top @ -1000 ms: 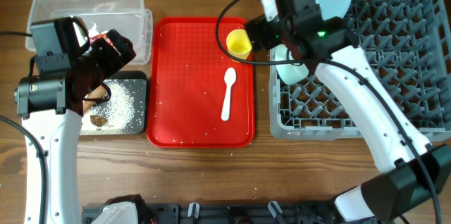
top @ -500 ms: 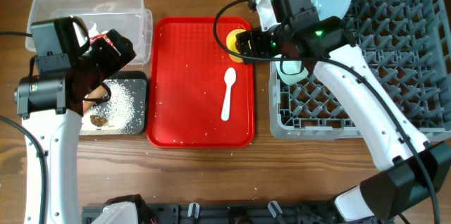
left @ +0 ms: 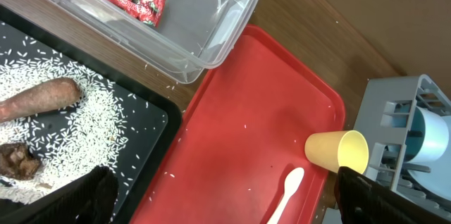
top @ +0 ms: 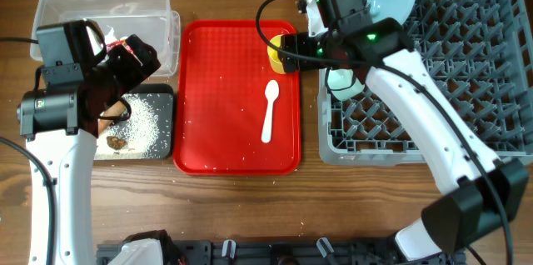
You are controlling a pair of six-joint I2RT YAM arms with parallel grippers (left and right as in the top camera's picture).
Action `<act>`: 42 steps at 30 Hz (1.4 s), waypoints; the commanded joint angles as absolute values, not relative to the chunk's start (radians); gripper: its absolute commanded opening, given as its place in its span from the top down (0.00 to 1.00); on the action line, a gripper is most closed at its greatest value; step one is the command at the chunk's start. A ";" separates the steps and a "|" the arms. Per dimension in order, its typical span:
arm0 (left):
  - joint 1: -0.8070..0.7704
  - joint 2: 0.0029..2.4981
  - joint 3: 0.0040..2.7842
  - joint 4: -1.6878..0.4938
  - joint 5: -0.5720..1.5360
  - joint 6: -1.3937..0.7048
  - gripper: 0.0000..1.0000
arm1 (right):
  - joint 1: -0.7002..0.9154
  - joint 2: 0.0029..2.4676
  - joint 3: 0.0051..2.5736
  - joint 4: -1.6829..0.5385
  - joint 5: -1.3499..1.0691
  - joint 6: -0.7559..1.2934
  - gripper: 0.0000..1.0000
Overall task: Sort waste into correct bins and load items into the dishwasher rack
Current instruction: 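Grasp the yellow cup with the left gripper and lift it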
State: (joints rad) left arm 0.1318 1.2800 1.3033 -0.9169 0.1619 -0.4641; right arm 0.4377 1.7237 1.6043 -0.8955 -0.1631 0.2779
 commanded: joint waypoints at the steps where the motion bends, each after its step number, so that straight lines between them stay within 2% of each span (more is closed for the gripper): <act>1: 0.130 1.279 1.309 -0.914 0.155 -0.445 0.00 | 0.439 1.788 1.608 -0.902 -0.101 0.390 0.19; 4: 0.130 1.279 1.309 -0.914 0.155 -0.445 0.00 | 0.442 1.864 1.608 -0.895 -0.067 0.483 0.33; 10: 0.130 1.279 1.309 -0.914 0.155 -0.445 0.00 | 0.466 1.941 1.608 -0.868 0.000 0.579 0.42; 29: 0.130 1.279 1.309 -0.914 0.155 -0.445 0.00 | 0.468 1.941 1.608 -0.880 -0.038 0.493 0.41; 32: 0.130 1.279 1.309 -0.914 0.155 -0.445 0.00 | 0.455 1.939 1.623 -0.873 -0.035 0.457 0.37; 34: 0.130 1.279 1.309 -0.914 0.155 -0.445 0.00 | 0.423 1.928 1.663 -0.909 -0.035 0.416 0.33; 40: 0.130 1.279 1.309 -0.878 0.157 -0.479 0.00 | 0.180 1.696 1.748 -1.021 -0.046 0.313 0.22; 42: 0.128 1.279 1.309 -0.824 0.248 -0.507 0.00 | 0.079 1.609 1.748 -1.051 -0.046 0.292 0.21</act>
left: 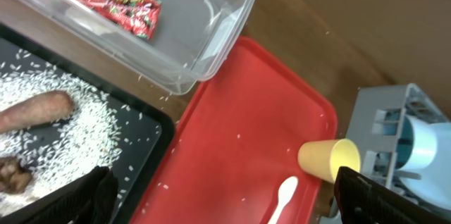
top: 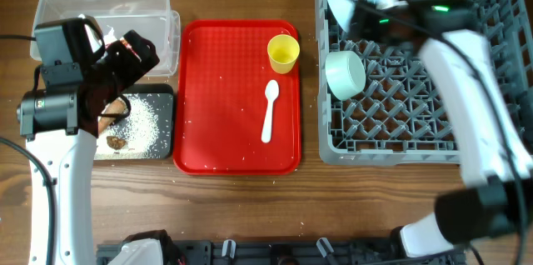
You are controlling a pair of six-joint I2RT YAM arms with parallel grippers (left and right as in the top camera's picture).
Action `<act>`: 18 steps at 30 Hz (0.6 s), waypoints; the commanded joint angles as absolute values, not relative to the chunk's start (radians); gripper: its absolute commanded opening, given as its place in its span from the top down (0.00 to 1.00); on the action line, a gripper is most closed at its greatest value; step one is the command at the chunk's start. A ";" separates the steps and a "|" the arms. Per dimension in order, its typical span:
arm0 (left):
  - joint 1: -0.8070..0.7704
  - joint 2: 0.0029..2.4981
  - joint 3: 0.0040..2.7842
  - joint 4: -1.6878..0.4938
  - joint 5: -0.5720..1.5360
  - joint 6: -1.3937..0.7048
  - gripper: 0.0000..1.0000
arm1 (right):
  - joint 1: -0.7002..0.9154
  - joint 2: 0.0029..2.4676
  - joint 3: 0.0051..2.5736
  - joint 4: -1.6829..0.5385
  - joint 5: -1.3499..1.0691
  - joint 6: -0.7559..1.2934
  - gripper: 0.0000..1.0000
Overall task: Sort waste into correct bins and load items into the dishwasher rack
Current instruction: 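Grasp the yellow cup with the left gripper and lift it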
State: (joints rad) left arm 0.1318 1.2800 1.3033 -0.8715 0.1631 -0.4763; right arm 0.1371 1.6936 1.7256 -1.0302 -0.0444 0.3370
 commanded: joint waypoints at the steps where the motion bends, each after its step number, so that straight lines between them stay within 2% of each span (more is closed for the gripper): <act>1: 0.105 1.297 1.309 -0.739 0.296 -0.493 0.00 | 0.041 1.584 1.748 -1.070 -0.045 0.287 0.21; 4: -0.094 1.430 1.309 -0.445 0.326 -0.387 0.00 | 0.001 1.571 1.748 -1.113 -0.046 0.287 0.20; 6: -0.228 1.563 1.324 -0.395 0.266 -0.311 0.00 | 0.002 1.571 1.747 -1.134 -0.046 0.288 0.20; 10: -0.361 1.797 1.343 -0.361 0.257 -0.204 0.01 | 0.002 1.571 1.747 -1.162 -0.046 0.287 0.20; 11: -0.379 1.843 1.343 -0.351 0.257 -0.195 0.04 | 0.002 1.571 1.747 -1.166 -0.046 0.287 0.20; 12: -0.397 1.896 1.343 -0.342 0.257 -0.190 0.12 | 0.002 1.571 1.746 -1.168 -0.046 0.288 0.20; 15: -0.422 1.976 1.343 -0.295 0.257 -0.199 0.22 | 0.002 1.571 1.745 -1.169 -0.051 0.288 0.20; 17: -0.430 2.004 1.343 -0.271 0.237 -0.248 0.37 | 0.002 1.571 1.745 -1.169 -0.054 0.288 0.20; 18: -0.430 2.005 1.343 -0.267 0.231 -0.264 0.48 | 0.002 1.571 1.745 -1.169 -0.054 0.288 0.20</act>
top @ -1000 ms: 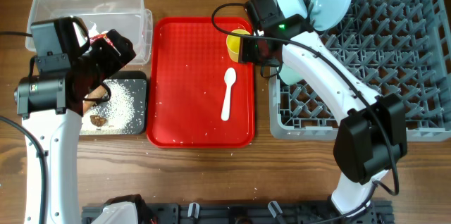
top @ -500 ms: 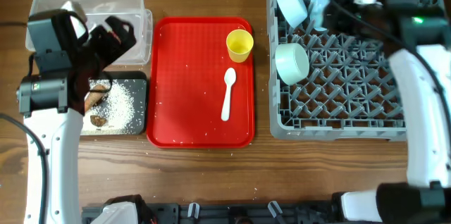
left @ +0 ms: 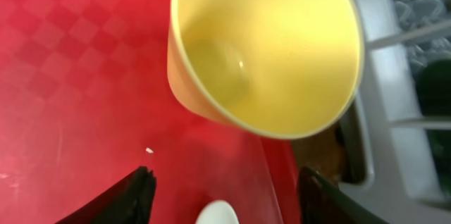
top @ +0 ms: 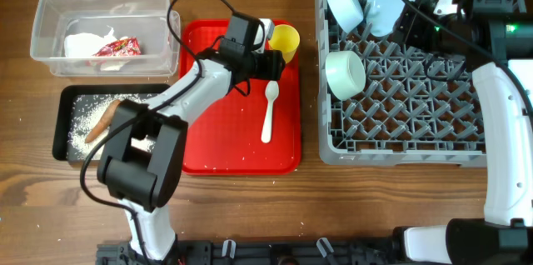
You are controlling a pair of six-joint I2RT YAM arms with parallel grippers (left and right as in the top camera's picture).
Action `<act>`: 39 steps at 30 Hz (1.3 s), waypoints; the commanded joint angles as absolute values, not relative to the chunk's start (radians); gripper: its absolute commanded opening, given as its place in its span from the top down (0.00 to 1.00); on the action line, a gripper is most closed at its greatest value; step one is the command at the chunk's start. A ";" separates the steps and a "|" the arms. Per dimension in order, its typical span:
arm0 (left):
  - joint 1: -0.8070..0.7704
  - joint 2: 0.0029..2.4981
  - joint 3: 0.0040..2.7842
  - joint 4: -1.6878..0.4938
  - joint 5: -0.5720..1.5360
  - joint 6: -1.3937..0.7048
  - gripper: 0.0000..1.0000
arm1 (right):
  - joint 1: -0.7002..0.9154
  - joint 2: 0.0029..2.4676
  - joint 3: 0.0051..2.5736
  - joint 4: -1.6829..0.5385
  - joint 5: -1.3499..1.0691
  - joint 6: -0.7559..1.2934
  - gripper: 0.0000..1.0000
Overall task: Sort waste into correct bins and load items into the dishwasher rack
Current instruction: 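Grasp the yellow cup with the left gripper and lift it, then hand the yellow cup from the left gripper to the right gripper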
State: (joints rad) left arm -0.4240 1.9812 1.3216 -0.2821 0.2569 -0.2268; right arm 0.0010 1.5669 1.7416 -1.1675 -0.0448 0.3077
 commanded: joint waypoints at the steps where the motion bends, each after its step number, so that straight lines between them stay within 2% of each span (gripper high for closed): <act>1: -0.428 2.005 1.343 -0.261 0.199 -0.300 0.63 | 0.002 1.571 1.745 -1.169 -0.056 0.288 0.20; 2: -0.427 2.005 1.343 -0.255 0.184 -0.308 0.68 | 0.002 1.572 1.745 -1.169 -0.070 0.288 0.21; 3: -0.427 2.005 1.343 -0.253 0.182 -0.308 0.68 | 0.002 1.573 1.745 -1.168 -0.077 0.288 0.20; 6: -0.424 1.950 1.359 -0.261 0.310 -0.379 0.46 | 0.002 1.575 1.745 -1.167 -0.076 0.287 0.20; 7: -0.423 1.891 1.386 -0.266 0.311 -0.373 0.38 | 0.002 1.578 1.745 -1.164 -0.076 0.287 0.20; 8: -0.424 1.859 1.399 -0.264 0.248 -0.373 0.35 | 0.002 1.581 1.745 -1.165 -0.076 0.287 0.20; 11: -0.424 1.861 1.411 -0.236 0.124 -0.375 0.31 | 0.002 1.582 1.742 -1.168 -0.076 0.287 0.20; 15: -0.425 1.972 1.411 -0.158 0.121 -0.385 0.32 | 0.002 1.582 1.739 -1.182 -0.076 0.287 0.20; 19: -0.426 2.045 1.411 -0.153 0.092 -0.402 0.43 | 0.002 1.582 1.739 -1.187 -0.076 0.287 0.21; 21: -0.430 2.077 1.411 -0.162 0.092 -0.406 0.55 | 0.002 1.582 1.739 -1.187 -0.076 0.288 0.20; 23: -0.432 2.083 1.411 -0.172 0.091 -0.453 0.83 | 0.002 1.582 1.739 -1.187 -0.076 0.288 0.20; 24: -0.432 2.083 1.411 -0.173 0.092 -0.469 0.93 | 0.002 1.582 1.739 -1.187 -0.076 0.289 0.20; 26: -0.416 2.075 1.411 -0.215 0.117 -0.511 0.96 | 0.005 1.582 1.739 -1.187 -0.096 0.288 0.21; 28: -0.377 2.051 1.411 -0.299 0.237 -0.532 0.96 | 0.030 1.582 1.739 -1.179 -0.130 0.287 0.20; 30: -0.297 1.990 1.412 -0.381 0.503 -0.531 0.96 | 0.076 1.582 1.739 -1.138 -0.211 0.254 0.20; 34: -0.106 1.879 1.411 -0.446 1.145 -0.502 0.96 | 0.176 1.628 1.739 -1.013 -0.590 0.090 0.13; 36: -0.020 1.838 1.411 -0.446 1.412 -0.502 0.96 | 0.223 1.684 1.739 -0.966 -0.781 0.000 0.14; 37: 0.027 1.811 1.411 -0.446 1.565 -0.501 0.96 | 0.259 1.758 1.739 -0.902 -0.959 -0.042 0.13; 39: 0.023 1.798 1.411 -0.469 1.578 -0.502 0.96 | 0.292 1.832 1.739 -0.808 -1.104 -0.056 0.11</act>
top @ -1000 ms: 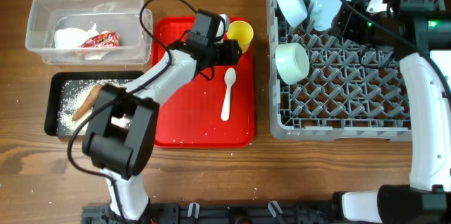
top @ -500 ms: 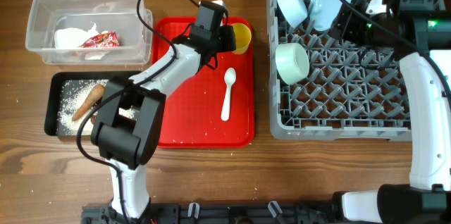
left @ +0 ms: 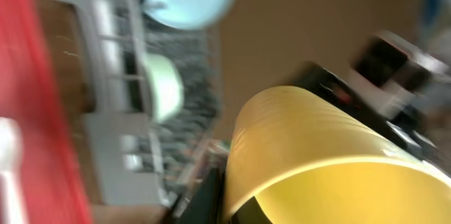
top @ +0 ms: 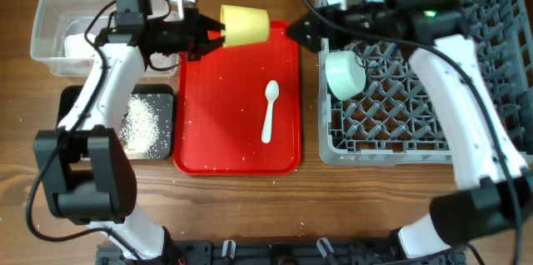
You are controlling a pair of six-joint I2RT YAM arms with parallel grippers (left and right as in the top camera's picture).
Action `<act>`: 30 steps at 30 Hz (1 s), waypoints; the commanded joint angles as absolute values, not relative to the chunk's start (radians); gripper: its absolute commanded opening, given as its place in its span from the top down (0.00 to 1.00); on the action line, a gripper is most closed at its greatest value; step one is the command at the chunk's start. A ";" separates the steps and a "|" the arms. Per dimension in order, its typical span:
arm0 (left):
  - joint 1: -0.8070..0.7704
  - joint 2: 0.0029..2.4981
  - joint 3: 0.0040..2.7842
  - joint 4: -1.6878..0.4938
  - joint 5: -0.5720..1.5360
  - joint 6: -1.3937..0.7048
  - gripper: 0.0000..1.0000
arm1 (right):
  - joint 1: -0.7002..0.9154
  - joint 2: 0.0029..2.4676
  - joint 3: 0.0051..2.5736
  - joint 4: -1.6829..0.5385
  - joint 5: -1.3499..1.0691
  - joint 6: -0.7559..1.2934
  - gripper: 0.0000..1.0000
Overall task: Sort waste into correct bins and load items into the dishwasher rack
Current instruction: 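Hand the yellow cup from the left gripper to the right gripper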
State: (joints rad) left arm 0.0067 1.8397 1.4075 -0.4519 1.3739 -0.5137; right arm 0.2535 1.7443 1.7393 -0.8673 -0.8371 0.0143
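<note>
A yellow cup (top: 245,25) hangs on its side over the far edge of the red tray (top: 208,144), and my left gripper (top: 218,33) is shut on it. The left wrist view is blurred, and the cup (left: 317,153) fills its lower right. A white spoon (top: 268,111) lies in the middle of the tray. My right gripper (top: 305,30) hovers at the left rim of the grey dishwasher rack (top: 416,123), pointing at the cup. Its jaws cannot be made out. A green bowl (top: 343,73) sits in the rack.
A clear bin (top: 50,15) holding wrappers stands at the far left. In front of it is a black tray (top: 150,136) with scattered rice. A pale blue plate stands in the rack's far corner. Bare wood runs along the table's front.
The yellow cup stood at the tray's far right corner with my left gripper open at it. Now the gripper holds it raised farther left. My right gripper has moved from the rack's far side to its left rim.
My left gripper first hovered open over the bins at the left while the right arm worked at the rack's far corner. Then my left gripper was at the cup on the tray. Now it holds the cup up, with my right gripper close by.
</note>
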 commanded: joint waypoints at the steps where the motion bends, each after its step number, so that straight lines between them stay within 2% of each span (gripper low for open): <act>1: 0.017 1.798 1.411 -0.472 1.578 -0.502 0.96 | 0.297 1.846 1.739 -0.783 -1.139 -0.062 0.11; 8: -0.041 1.799 1.411 -0.491 1.577 -0.506 0.96 | 0.317 1.862 1.739 -0.651 -1.288 -0.098 0.10; 10: -0.043 1.799 1.411 -0.491 1.577 -0.506 0.96 | 0.317 1.862 1.739 -0.634 -1.304 -0.075 0.17; 12: -0.043 1.799 1.411 -0.491 1.577 -0.506 0.96 | 0.317 1.862 1.739 -0.645 -1.304 -0.076 0.30; 15: -0.043 1.799 1.411 -0.487 1.575 -0.506 0.96 | 0.317 1.862 1.739 -0.657 -1.304 -0.075 0.34; 17: -0.043 1.799 1.411 -0.476 1.574 -0.505 0.96 | 0.317 1.862 1.739 -0.668 -1.304 -0.074 0.42; 18: -0.043 1.799 1.411 -0.455 1.574 -0.505 0.92 | 0.317 1.862 1.739 -0.670 -1.303 -0.067 0.51; 23: -0.043 1.799 1.411 -0.434 1.574 -0.505 0.75 | 0.315 1.862 1.739 -0.670 -1.274 -0.049 0.53; 28: -0.043 1.799 1.411 -0.434 1.573 -0.505 0.68 | 0.281 1.859 1.739 -0.666 -1.274 -0.023 0.53; 30: -0.040 1.799 1.411 -0.429 1.570 -0.502 0.63 | 0.238 1.851 1.739 -0.666 -1.273 -0.009 0.52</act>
